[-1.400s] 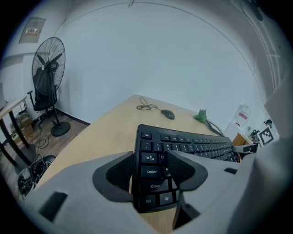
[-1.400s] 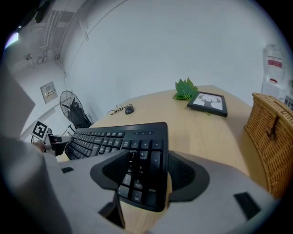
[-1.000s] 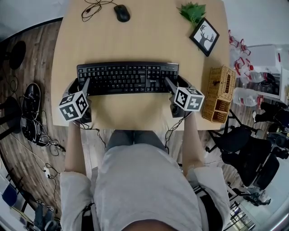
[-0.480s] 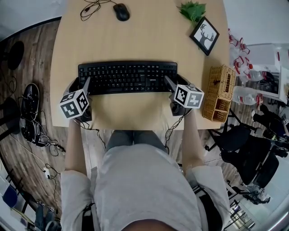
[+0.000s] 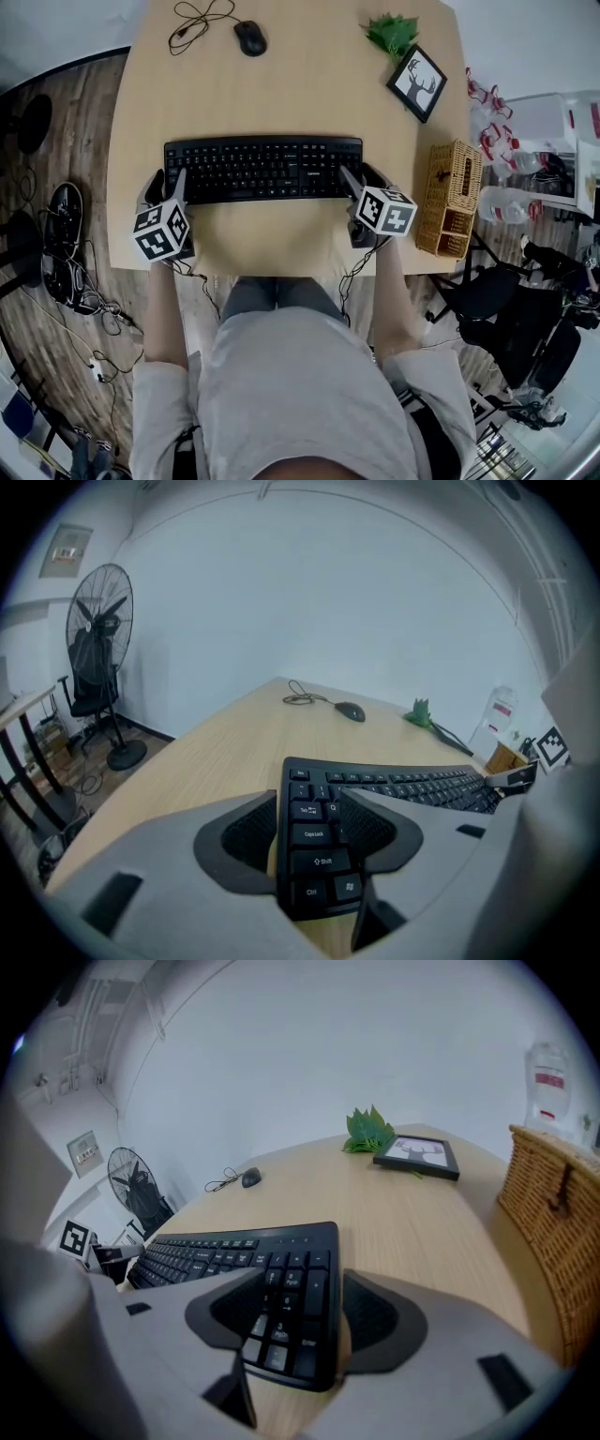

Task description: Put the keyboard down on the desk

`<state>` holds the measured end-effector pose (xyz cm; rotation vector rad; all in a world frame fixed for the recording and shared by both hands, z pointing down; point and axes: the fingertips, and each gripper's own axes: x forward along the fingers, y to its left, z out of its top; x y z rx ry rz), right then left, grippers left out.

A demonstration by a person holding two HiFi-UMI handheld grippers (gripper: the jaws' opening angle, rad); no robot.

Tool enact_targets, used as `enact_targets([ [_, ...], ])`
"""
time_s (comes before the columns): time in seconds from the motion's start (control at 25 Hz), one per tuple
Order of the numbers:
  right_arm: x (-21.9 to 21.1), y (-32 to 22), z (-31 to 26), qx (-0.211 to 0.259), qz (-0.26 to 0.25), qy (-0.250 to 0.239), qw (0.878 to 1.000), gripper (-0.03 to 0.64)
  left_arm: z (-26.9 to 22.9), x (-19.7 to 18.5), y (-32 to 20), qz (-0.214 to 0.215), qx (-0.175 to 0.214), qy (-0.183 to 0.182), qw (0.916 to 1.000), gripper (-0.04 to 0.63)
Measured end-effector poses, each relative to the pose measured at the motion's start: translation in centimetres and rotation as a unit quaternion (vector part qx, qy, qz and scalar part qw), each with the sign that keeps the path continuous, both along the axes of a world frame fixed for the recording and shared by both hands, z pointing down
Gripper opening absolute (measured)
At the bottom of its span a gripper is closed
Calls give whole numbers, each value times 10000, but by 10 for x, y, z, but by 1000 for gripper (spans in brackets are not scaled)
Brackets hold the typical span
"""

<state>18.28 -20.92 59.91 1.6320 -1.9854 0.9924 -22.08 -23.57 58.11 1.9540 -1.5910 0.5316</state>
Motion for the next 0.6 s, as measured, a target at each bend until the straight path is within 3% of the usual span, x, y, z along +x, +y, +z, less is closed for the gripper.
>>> enact_targets([
  [0.12, 7, 6, -12, 211, 1, 370, 9991, 243, -20, -10, 1, -146, 361, -445, 9983, 127],
  [0.24, 9, 12, -28, 483, 84, 533, 9974, 39, -42, -16, 6, -250, 683, -709, 9948, 34],
  [0.4, -5, 18, -56, 917, -161, 310, 9952, 14, -71, -12, 15, -227, 1035, -642, 9923, 11],
  [0.6, -20, 25, -90, 1418, -527, 403, 9877, 12, -103, -5, 32, -167, 1371, -412, 9896, 9],
])
